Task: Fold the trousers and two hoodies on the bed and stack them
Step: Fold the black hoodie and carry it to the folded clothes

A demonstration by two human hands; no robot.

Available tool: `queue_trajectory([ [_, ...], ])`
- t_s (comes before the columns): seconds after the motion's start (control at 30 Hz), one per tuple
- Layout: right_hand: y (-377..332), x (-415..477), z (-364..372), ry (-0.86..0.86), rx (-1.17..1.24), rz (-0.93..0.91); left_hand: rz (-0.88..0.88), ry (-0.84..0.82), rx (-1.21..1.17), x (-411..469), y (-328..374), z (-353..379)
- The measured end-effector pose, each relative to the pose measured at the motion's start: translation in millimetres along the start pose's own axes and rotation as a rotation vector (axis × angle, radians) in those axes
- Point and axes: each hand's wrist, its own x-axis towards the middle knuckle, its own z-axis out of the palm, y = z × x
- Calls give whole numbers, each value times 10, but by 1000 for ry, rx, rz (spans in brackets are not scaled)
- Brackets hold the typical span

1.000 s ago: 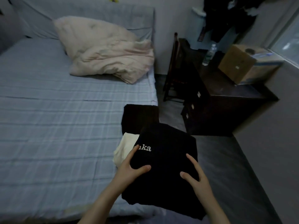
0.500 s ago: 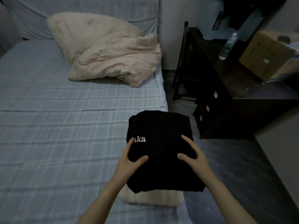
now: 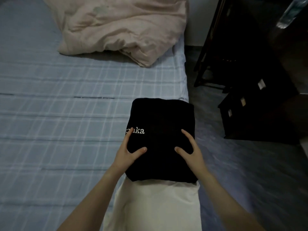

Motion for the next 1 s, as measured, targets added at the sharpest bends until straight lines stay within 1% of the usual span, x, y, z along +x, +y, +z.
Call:
queue_trajectory([
  [0.03,-7,4,5,-19,-32,14,-23,8,30,24,-9,-11],
  [0.07,-23,1,4,-21,-126,44,-50,36,104,24,2,-26],
  [0.1,-74,-8,-5,29,-299,83,-53,88,218,1,39,-41],
  [0.13,-160,-12,1,129,-504,86,18,154,362,-22,102,-49],
  [0.17,-263,-7,37,245,-674,2,157,197,531,-24,167,-38],
  [0.2,-351,9,101,312,-779,-130,313,202,700,3,204,-7],
  [0.23,-408,50,184,309,-826,-254,431,173,824,50,231,51],
  [0.27,-421,103,269,263,-867,-326,484,142,892,100,248,132],
  [0.3,-386,162,337,199,-903,-333,492,129,914,157,241,214],
  [0.37,-203,291,375,95,-941,-247,445,123,944,256,151,355],
  [0.43,81,392,339,73,-942,-207,439,128,1017,334,-17,467],
  [0.53,393,550,371,59,-947,-246,419,134,1057,499,-291,523],
  [0.6,499,673,444,81,-948,-266,419,144,1059,617,-418,513],
  [0.73,633,677,499,93,-956,-321,459,160,1075,629,-574,512],
  [0.83,678,785,486,98,-944,-316,452,180,1063,721,-576,515],
  [0.9,616,674,487,125,-960,-344,486,185,1072,617,-531,504],
  [1.0,580,709,492,72,-938,-305,429,143,1058,654,-521,507],
])
